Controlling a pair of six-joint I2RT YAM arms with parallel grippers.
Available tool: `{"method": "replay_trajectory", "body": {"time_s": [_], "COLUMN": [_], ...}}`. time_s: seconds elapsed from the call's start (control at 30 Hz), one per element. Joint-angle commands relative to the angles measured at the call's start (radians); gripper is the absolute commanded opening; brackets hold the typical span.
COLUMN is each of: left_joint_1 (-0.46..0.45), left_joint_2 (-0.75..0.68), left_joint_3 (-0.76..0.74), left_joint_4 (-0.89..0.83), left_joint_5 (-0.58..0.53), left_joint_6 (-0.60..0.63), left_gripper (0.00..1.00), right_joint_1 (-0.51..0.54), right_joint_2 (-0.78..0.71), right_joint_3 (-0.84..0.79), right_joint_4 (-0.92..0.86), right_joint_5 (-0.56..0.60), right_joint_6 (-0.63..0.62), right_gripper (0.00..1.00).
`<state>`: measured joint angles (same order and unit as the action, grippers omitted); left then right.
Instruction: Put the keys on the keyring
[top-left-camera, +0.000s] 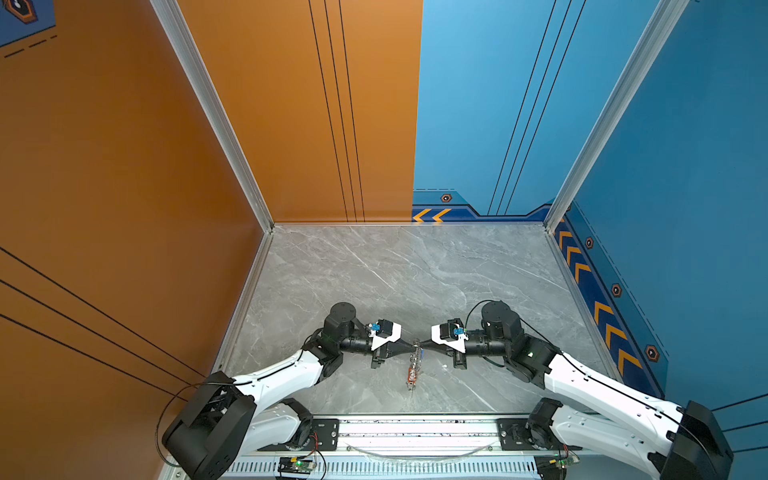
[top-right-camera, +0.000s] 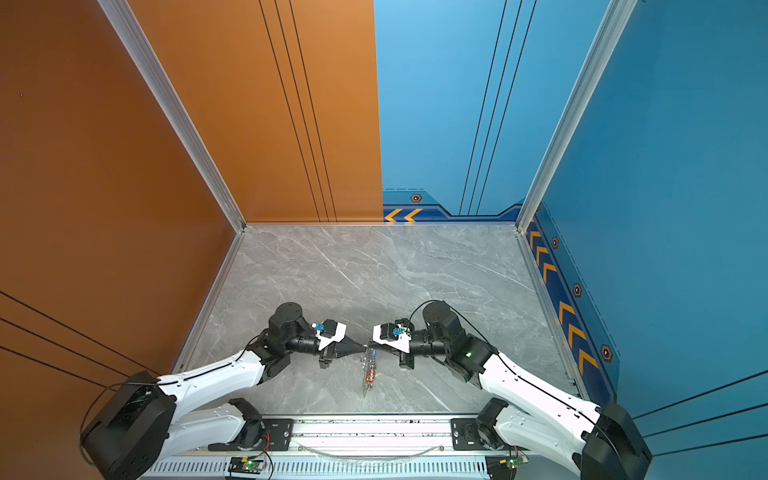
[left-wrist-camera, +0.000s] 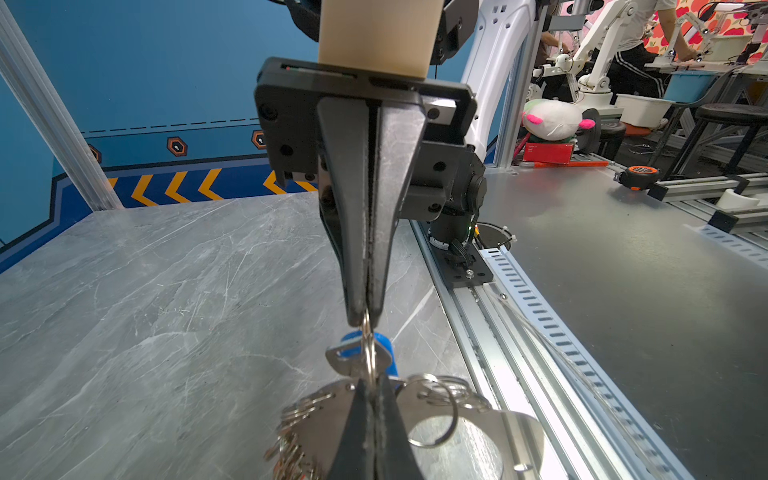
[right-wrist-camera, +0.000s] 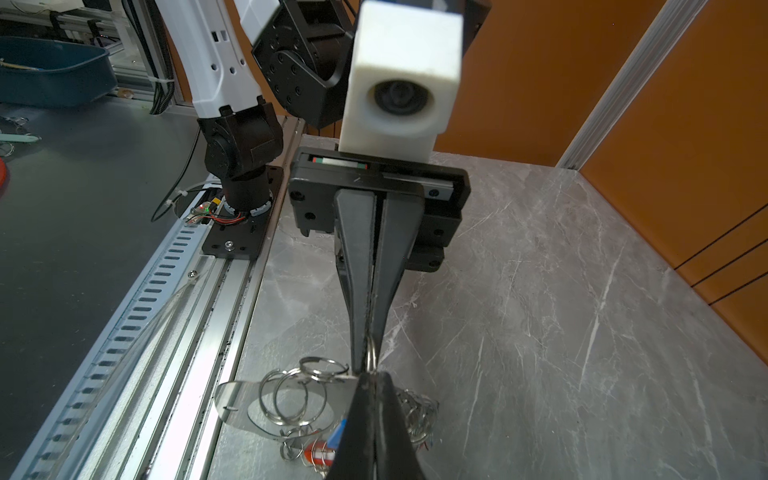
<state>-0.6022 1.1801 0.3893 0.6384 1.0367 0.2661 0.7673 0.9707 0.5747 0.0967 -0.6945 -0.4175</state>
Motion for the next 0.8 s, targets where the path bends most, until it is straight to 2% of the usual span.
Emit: {"method": "replay_trajectory", "body": {"time_s": [0.0, 0.43, 0.77], "left_joint_1": [-0.011, -0.011, -0.011], "left_joint_2": [-0.005, -0.015, -0.019], "left_joint_3": [0.006, 0.002, 0.001], "left_joint_4": [-0.002, -0.003, -0.002], "left_joint_5": [-0.021, -0.023, -0.004], "left_joint_6": [0.008, 0.008, 0.007], "left_gripper": [0.0, 0.0, 0.0], "right_joint_1": [-0.009, -0.019, -0.046], "right_joint_2": [-0.031, -0.028, 0.0], "right_joint_3": [0.006, -0.016, -0.023], "right_joint_4": [0.086, 0.1, 0.096], "right_joint_5": [-0.003, 0.001, -0.1], "right_joint_6": [0.049, 0.049, 0.039], "right_gripper": [0.0, 0.0, 0.0]}}
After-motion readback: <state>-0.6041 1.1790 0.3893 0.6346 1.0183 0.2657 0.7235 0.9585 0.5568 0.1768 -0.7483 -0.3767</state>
